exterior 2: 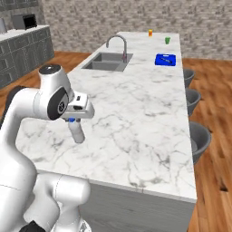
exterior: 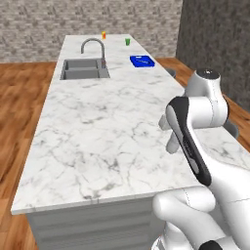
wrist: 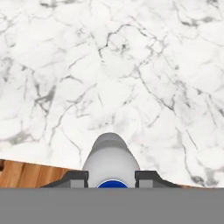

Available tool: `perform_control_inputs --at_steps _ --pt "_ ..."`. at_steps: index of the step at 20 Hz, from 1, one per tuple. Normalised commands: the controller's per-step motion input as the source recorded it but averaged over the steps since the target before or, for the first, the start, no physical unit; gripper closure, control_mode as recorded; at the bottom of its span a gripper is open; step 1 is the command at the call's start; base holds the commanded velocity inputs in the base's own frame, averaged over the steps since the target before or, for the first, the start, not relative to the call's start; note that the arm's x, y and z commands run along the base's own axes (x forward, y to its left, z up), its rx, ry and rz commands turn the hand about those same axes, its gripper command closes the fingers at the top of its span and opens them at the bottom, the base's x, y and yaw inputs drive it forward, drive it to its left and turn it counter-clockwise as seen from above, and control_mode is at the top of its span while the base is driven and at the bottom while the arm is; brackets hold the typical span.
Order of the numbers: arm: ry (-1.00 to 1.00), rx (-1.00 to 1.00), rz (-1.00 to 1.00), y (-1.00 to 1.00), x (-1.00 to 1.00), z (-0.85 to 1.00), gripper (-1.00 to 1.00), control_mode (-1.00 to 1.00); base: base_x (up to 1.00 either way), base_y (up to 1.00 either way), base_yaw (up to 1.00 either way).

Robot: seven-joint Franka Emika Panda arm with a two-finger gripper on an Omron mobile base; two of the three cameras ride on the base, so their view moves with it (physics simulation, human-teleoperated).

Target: Place the drinks on the dining counter in a tight cluster.

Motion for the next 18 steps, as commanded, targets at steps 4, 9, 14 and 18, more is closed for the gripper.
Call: perform_control_inputs --at_steps 4,9,14,18 --pt "0.01 -0.01 -0.06 -0.18 0.27 -0.76 1.00 -1.00 0.00 0.00 0.00" --pt "0.15 -0.02 -0.05 -0.45 0.41 -0.79 1.00 -1.00 0.00 0.00 0.00" --pt "0.13 -0.04 -0.01 -0.23 0.65 -0.33 1.00 -1.00 0.00 0.00 0.00" --pt "0.06 -0.02 0.00 0.00 0.58 -0.17 1.00 -1.00 0.00 0.00 0.00"
